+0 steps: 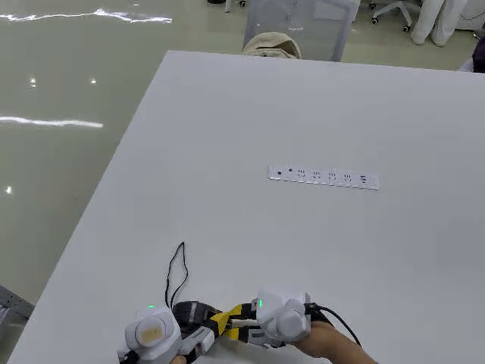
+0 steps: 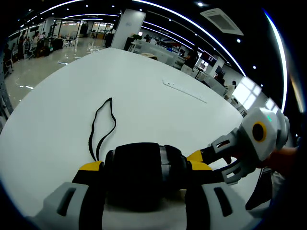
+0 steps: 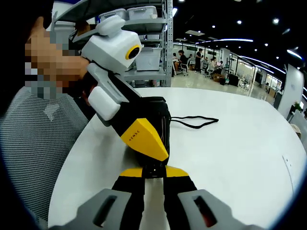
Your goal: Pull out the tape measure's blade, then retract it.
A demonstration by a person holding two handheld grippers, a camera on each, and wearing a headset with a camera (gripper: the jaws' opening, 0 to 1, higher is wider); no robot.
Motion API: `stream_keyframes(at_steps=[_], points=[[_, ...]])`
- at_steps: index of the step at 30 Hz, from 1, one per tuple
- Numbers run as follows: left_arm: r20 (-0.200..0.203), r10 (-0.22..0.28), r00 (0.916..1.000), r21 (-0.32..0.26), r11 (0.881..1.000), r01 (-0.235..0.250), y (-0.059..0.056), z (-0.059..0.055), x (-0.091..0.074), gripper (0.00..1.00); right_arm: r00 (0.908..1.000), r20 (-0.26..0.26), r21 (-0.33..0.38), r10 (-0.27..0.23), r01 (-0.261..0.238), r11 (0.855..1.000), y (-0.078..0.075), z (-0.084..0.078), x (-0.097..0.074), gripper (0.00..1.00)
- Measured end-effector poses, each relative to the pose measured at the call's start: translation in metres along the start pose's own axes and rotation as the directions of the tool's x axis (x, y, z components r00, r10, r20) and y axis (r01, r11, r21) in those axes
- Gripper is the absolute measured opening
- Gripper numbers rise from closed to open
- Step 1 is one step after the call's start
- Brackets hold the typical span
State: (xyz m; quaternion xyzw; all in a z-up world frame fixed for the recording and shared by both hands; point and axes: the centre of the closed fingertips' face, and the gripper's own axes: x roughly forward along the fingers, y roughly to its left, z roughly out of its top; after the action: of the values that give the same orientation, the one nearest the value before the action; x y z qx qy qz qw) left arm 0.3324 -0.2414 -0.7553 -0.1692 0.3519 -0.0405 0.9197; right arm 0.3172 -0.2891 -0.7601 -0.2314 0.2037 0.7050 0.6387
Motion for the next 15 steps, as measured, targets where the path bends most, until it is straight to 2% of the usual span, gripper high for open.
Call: stream_keyframes(at_steps=[8,15], points=[[-0.001,0.007,1.0,-0.008,1.0,-0.007,0.0,0.0003,0.0004,0.66,1.0,0.002,0.009,-0.007,0.007,1.0,-0.0003,-0.0001,0.0004,0.13],[0.0,0.021,0.9998,0.021,1.0,-0.021,-0.0025,-0.0013,0.002,0.66,0.9999,0.001,0.022,-0.013,0.013,1.0,-0.0003,-0.0056,0.0023,0.13]])
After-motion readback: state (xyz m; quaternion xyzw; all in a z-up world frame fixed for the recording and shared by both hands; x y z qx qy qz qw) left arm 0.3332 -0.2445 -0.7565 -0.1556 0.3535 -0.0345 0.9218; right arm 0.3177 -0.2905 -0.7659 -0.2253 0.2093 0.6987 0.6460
